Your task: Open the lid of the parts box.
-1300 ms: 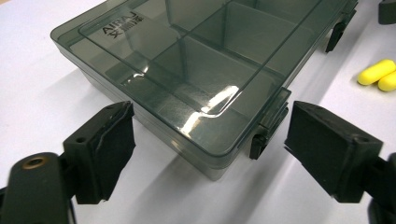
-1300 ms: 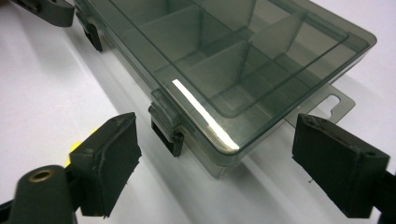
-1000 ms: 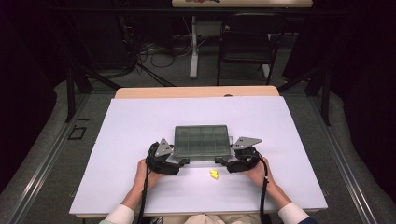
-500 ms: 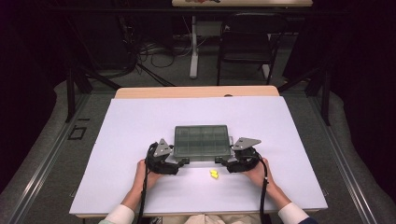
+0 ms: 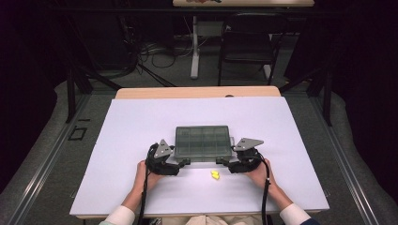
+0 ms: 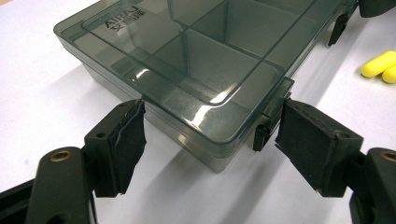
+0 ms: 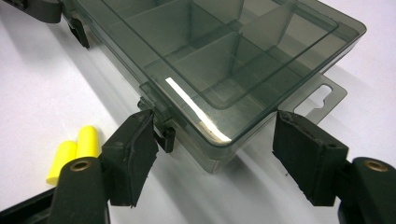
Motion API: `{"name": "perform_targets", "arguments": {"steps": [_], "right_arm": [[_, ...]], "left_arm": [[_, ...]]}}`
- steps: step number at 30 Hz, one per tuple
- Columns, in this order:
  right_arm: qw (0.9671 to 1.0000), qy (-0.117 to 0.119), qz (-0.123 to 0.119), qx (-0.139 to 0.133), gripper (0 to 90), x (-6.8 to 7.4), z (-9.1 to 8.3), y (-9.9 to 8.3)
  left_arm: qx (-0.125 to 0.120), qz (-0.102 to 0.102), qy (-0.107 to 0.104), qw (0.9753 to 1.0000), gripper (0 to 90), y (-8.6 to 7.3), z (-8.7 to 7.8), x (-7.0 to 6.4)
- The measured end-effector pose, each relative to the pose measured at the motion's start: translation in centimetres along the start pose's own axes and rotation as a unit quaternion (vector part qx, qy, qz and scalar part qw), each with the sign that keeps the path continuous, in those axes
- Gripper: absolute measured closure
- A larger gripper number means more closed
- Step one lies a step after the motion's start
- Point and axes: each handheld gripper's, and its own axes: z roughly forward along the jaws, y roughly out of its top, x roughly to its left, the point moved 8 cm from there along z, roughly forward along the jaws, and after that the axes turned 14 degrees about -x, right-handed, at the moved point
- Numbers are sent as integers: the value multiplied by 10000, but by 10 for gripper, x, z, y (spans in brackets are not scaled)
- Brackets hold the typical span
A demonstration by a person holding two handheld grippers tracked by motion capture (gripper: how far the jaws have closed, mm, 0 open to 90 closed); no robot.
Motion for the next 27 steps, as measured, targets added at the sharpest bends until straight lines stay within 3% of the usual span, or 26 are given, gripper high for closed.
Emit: {"name": "perform_targets", "arguments": {"steps": [5,8,27], "right_arm": [[10000,-3,-12,1,288,0,0,0],[10000,-1,-22,-1,289,0,0,0],[10000,-49,9,-64,297,0,-1,2]], "left_arm": [[31,39,3,10000,231,-1,0,0],[97,164,32,9998,223,-1,1,-1],[64,54,-44,10000,249,-1,-1,1]]}}
